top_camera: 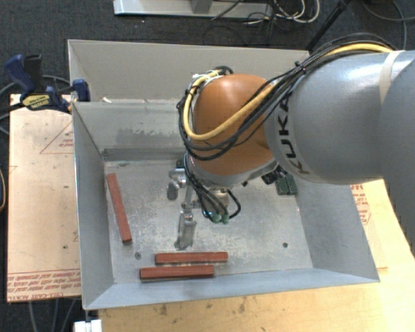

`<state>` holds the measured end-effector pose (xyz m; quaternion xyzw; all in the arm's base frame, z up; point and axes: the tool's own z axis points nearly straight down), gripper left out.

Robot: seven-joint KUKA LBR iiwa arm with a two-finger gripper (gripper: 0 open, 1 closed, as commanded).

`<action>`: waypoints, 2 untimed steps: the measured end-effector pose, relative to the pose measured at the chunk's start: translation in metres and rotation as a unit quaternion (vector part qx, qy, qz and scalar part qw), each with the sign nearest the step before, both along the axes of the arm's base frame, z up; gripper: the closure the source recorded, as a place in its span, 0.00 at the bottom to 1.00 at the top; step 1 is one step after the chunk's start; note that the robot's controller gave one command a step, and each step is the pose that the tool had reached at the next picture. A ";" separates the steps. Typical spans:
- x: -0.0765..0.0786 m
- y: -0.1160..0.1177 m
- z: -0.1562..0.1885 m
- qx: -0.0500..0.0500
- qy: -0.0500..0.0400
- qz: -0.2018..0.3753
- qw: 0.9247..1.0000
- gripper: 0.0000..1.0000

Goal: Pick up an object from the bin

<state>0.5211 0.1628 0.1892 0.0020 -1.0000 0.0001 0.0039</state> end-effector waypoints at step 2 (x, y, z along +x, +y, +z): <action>-0.024 -0.052 -0.116 0.001 -0.006 0.048 0.999 1.00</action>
Offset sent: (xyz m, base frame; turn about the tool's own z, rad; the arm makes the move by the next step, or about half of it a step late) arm -0.0265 -0.0527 -0.1192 -0.0969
